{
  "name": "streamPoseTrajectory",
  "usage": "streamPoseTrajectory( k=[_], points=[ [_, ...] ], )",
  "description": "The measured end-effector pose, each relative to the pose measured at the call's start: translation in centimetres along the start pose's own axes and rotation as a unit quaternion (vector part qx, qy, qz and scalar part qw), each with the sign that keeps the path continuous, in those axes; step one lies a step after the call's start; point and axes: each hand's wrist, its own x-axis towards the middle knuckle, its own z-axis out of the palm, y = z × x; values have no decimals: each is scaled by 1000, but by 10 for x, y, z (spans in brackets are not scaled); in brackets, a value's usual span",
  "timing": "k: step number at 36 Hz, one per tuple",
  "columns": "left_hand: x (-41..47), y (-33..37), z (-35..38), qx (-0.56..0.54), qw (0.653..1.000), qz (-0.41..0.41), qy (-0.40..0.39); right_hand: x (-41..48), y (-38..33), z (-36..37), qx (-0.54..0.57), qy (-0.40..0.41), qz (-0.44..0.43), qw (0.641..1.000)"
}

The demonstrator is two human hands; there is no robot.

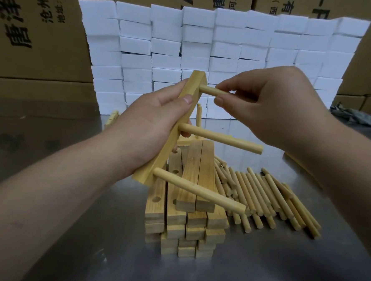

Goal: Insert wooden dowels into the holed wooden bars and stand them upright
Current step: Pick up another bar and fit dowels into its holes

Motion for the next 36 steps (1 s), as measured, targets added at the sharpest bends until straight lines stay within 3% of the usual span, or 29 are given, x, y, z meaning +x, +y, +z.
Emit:
streamPoseTrajectory(
  k=[18, 28, 32, 36],
  points=[
    [-4, 3, -1, 13, 1000, 27, -1, -1, -4, 4, 145, -10, 57, 988],
    [-5, 5, -2, 28, 999, 31, -4, 0, -5, 0, 273, -37, 177, 945],
    [-2, 6, -4, 9, 1000, 20, -11, 3, -7, -3, 278, -32, 199, 939],
    [4, 5, -7, -69, 995, -23, -67, 6, -6, -10, 235, -27, 197, 951]
  ],
)
